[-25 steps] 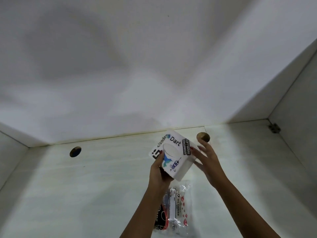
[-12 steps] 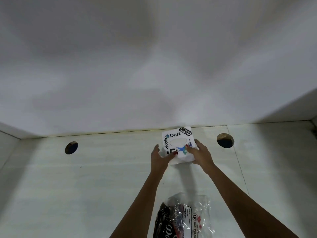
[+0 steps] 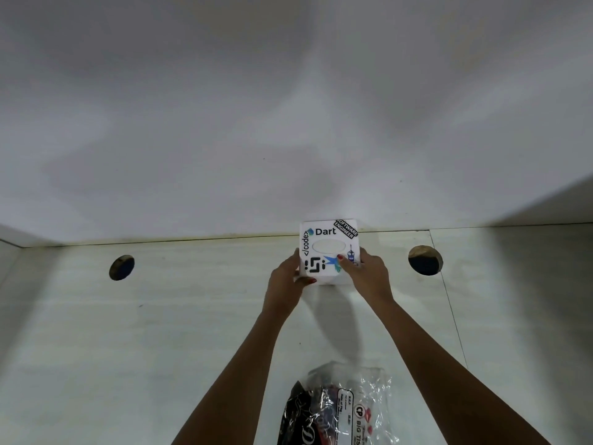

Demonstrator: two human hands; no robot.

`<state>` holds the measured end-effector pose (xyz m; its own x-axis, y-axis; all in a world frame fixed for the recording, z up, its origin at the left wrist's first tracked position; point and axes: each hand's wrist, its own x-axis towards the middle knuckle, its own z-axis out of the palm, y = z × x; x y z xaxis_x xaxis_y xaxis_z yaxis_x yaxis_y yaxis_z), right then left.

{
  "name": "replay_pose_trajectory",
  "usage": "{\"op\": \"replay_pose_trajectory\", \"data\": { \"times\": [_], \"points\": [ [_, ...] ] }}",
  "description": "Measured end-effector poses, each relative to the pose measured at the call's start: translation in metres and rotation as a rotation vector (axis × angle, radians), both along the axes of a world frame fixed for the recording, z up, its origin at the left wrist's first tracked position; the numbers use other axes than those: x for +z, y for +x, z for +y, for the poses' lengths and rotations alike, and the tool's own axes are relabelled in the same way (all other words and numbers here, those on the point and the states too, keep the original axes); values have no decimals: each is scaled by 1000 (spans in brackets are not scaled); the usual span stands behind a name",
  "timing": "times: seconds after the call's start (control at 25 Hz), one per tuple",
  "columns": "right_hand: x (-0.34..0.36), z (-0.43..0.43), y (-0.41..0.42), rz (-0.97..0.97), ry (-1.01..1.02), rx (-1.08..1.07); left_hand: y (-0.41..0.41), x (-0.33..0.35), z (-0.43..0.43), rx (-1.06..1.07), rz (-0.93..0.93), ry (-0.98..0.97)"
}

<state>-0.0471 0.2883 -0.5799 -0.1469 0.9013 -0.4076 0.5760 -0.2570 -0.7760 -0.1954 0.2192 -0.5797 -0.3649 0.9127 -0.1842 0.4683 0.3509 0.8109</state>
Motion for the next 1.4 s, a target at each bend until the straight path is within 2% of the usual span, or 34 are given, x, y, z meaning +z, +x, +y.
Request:
{"op": "replay_pose_trajectory", "data": {
  "times": [0.16, 0.32, 0.48, 0.6, 0.68, 0.76, 0.84, 0.88, 0.96, 1.04, 1.12, 1.16, 1.24, 1.4],
  "points": [
    [9, -3, 7, -69, -34, 88, 26, 13, -14, 82, 213, -111],
    [37, -49, 37, 32, -4, 11, 49, 38, -55, 90, 145, -93],
    [40, -114, 81, -34, -9, 110, 61, 53, -112, 120, 68, -106],
    [35, -156, 101, -93, -134, 248, 63, 53, -149, 194, -28, -298],
    [33, -186, 106, -137, -220, 379, 64, 49, -180, 83, -33, -516],
    [29, -214, 106, -178, -266, 489, 71, 41, -207, -88, 41, -590],
    [21, -236, 107, -101, -252, 521, 80, 42, -224, -117, 60, -441],
    [21, -244, 107, -10, -226, 484, 84, 46, -228, -68, -22, -352],
    [26, -251, 105, 196, -228, 388, 89, 59, -229, 117, -399, -191],
    [44, -255, 101, 263, -218, 315, 97, 72, -227, 227, -776, -88],
    [60, -254, 96, 240, -83, 208, 107, 81, -226, 172, -899, -24],
    [68, -253, 96, 215, -18, 134, 112, 86, -225, 142, -889, 2],
    [86, -251, 101, 211, 35, 9, 118, 95, -228, 106, -692, 59],
    [121, -270, 116, 385, 6, 41, 131, 116, -248, -26, -444, 236]
  ]
}}
